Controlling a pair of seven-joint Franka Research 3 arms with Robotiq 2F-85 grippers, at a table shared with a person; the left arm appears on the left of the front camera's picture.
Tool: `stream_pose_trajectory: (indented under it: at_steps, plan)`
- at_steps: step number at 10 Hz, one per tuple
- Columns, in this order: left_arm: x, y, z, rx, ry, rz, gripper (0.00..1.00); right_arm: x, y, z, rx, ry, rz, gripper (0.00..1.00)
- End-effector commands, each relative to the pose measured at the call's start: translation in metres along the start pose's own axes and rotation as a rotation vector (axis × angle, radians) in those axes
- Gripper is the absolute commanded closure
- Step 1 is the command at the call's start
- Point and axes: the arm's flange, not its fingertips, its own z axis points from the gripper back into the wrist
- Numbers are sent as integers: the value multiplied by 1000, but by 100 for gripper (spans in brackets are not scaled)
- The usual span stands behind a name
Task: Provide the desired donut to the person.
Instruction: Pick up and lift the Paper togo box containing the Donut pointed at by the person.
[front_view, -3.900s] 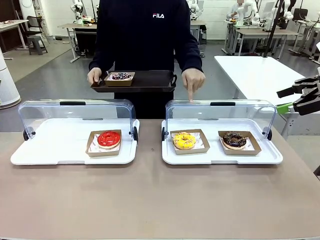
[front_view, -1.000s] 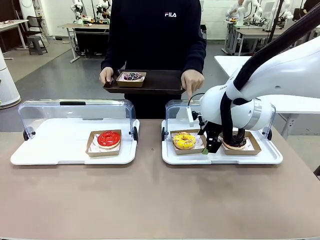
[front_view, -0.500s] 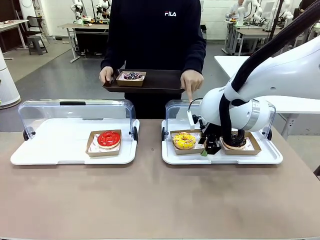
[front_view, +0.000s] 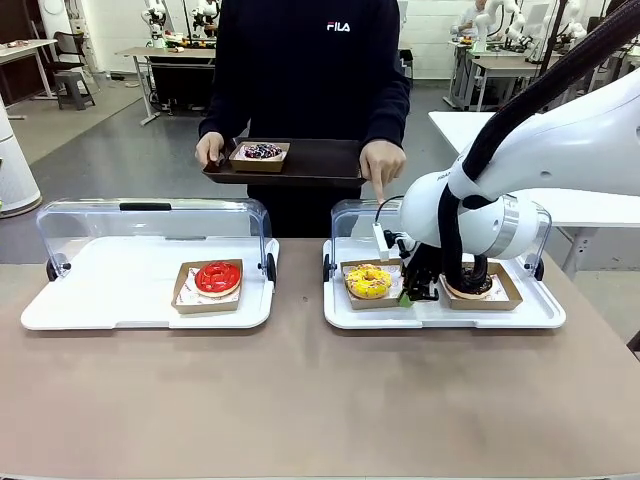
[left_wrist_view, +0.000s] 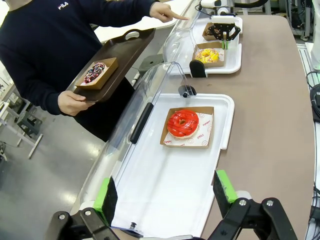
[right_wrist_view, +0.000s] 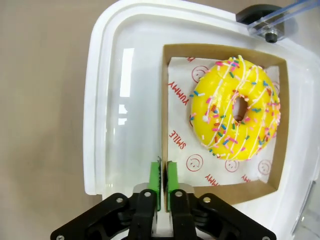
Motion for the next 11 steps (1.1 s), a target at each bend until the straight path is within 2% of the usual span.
stream_pose_trajectory:
  at_steps: [1,5,6,9,11]
  plan:
    - [-2,1,0,3,-23,-17,0,0,-6,4,29,20,23,100]
    - [-2,1,0,3,-23,-17,0,0,6,26,2,29,35,100]
    - [-2,1,0,3,-23,-17,0,3,15,44,-44,27,42,100]
    - [-2,1,0,3,-23,-17,0,10,63,92,-26,-4,4,100]
    - [-2,1,0,3,-23,-17,0,21,103,134,-12,-21,74,100]
